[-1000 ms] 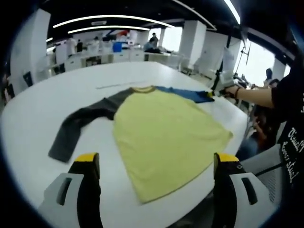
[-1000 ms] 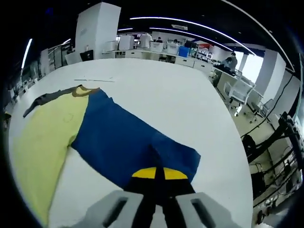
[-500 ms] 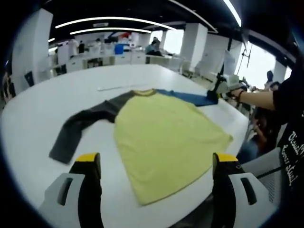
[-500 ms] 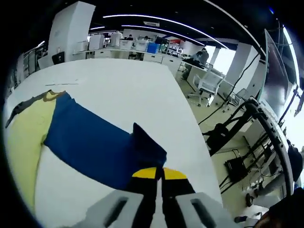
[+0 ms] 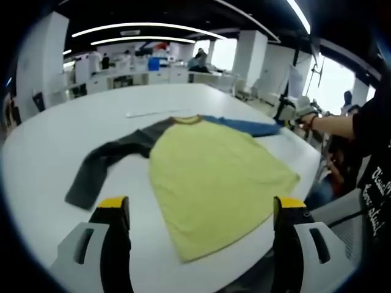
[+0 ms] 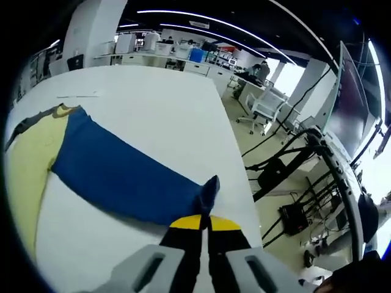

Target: Fold the garment on the visible template until the final outline fits inside the template.

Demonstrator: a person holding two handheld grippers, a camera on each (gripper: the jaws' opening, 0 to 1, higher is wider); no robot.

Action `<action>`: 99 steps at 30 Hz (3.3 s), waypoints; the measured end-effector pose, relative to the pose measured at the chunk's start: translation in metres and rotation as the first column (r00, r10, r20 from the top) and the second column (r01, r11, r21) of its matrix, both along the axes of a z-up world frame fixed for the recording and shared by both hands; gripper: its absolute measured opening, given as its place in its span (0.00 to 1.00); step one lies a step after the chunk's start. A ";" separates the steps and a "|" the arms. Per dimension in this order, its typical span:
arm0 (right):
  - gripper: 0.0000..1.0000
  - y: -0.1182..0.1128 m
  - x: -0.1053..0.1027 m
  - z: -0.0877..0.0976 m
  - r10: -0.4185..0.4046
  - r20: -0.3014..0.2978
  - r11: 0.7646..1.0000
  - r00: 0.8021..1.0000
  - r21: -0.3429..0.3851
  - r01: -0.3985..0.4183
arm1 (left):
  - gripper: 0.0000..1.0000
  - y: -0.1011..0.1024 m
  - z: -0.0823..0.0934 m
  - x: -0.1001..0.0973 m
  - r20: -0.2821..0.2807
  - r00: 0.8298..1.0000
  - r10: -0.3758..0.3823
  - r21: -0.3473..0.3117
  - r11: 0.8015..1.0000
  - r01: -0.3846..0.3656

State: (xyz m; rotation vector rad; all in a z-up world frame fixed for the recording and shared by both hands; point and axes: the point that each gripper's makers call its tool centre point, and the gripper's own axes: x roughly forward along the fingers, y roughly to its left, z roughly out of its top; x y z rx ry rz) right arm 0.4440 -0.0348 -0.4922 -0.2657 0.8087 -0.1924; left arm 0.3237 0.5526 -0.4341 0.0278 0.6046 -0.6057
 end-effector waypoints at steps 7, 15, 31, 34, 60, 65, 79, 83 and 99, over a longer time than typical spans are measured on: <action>0.00 -0.003 -0.005 -0.013 0.025 -0.063 0.999 0.998 -0.026 -0.027 | 0.94 0.000 0.002 0.000 0.007 1.000 0.000 -0.001 1.000 0.000; 0.00 -0.007 -0.007 -0.017 0.042 -0.099 0.997 0.994 -0.056 -0.048 | 0.94 0.004 0.004 0.000 0.017 1.000 0.004 -0.001 1.000 -0.004; 0.00 0.009 0.003 0.005 0.009 -0.036 0.997 0.999 0.077 -0.006 | 0.99 0.008 0.000 -0.003 0.013 1.000 0.001 0.040 0.999 -0.001; 0.00 0.012 0.008 0.006 0.020 -0.027 0.996 0.999 0.085 -0.018 | 0.99 0.007 0.002 -0.003 0.016 1.000 -0.002 0.033 0.999 0.001; 0.00 0.100 0.048 0.047 0.152 0.054 0.977 0.987 0.143 -0.158 | 0.99 0.000 0.002 -0.008 0.006 1.000 -0.025 0.000 1.000 0.025; 0.00 0.114 0.057 0.046 0.156 0.063 0.969 0.986 0.185 -0.165 | 0.99 -0.003 0.002 -0.009 0.005 0.999 -0.045 -0.011 0.999 0.045; 0.00 0.173 0.087 0.054 0.255 0.092 0.936 0.963 0.225 -0.270 | 0.99 -0.006 0.003 -0.011 0.000 0.997 -0.073 -0.011 0.997 0.073; 0.00 0.194 0.091 0.058 0.272 0.103 0.924 0.957 0.249 -0.290 | 0.99 -0.007 0.003 -0.013 0.000 0.997 -0.082 -0.005 0.997 0.082; 0.00 0.256 0.108 0.063 0.353 0.126 0.886 0.927 0.273 -0.374 | 0.99 -0.003 0.004 -0.013 0.003 0.998 -0.070 -0.018 0.997 0.070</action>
